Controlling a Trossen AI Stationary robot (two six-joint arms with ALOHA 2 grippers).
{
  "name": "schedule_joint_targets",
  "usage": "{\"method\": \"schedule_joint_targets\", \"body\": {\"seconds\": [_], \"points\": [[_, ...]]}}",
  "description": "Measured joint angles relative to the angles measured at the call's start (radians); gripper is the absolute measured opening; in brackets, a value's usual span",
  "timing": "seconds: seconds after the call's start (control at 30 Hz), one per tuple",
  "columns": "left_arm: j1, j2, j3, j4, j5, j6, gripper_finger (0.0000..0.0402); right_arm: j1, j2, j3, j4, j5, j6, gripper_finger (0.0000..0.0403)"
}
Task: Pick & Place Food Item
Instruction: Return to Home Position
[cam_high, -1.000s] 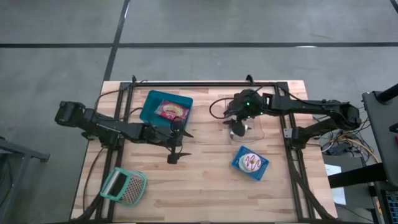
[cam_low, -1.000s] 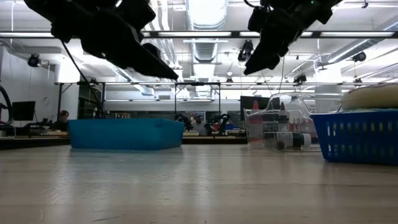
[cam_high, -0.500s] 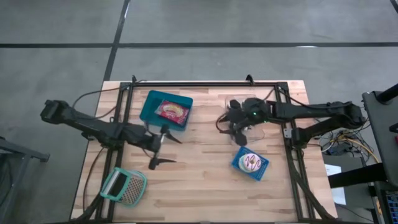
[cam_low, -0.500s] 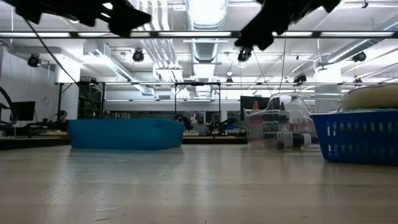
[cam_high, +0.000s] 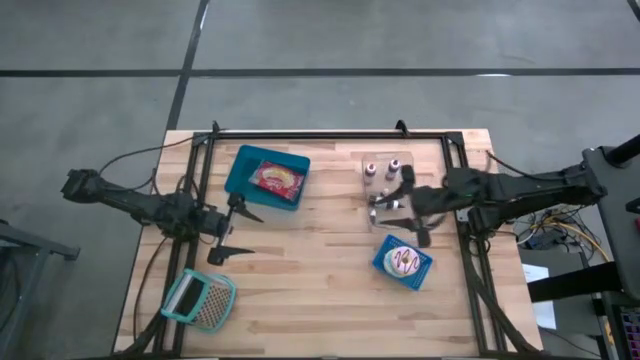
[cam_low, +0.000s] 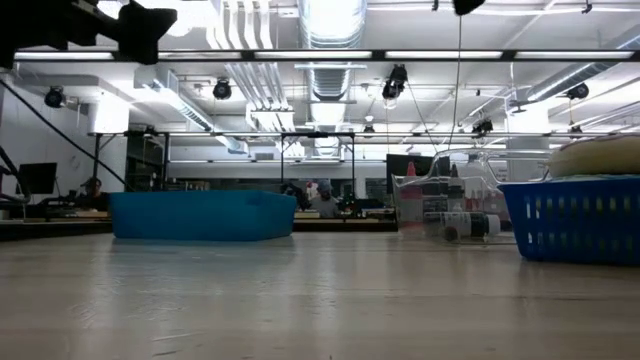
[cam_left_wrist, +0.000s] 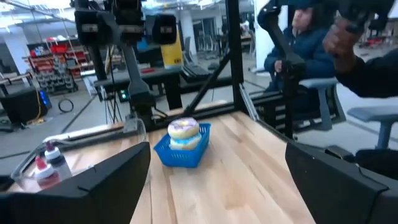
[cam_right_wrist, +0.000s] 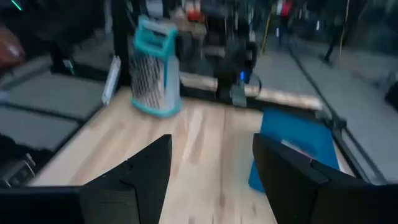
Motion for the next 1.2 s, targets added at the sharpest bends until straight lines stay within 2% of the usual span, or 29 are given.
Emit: {"method": "schedule_joint_targets", "body": {"seconds": [0.23, 0.5, 0.73, 0.97, 1.2], "points": [[0.000, -0.123, -0.009, -0.098, 0.000, -0.015, 0.0377, 0.024, -0.204, -0.174, 0.088, -0.003, 0.022, 0.0221], [0.000, -0.177, -0.017, -0.138, 0.010, -0.042, 0.0377, 0.056, -0.384, -0.351, 0.177, -0.044, 0.048, 0.0221], [0.000, -0.223, -0.108, -0.062, 0.025, -0.073, 0.0377, 0.088, -0.500, -0.458, 0.179, -0.025, 0.048, 0.0221], [0.000, -0.312, -0.177, -0.068, 0.035, -0.079, 0.0377, 0.089, -0.616, -0.545, 0.174, 0.008, 0.040, 0.0221], [0.002, -0.451, -0.208, -0.125, 0.038, -0.079, 0.0377, 0.089, -0.735, -0.647, 0.172, 0.005, 0.039, 0.0221]]}}
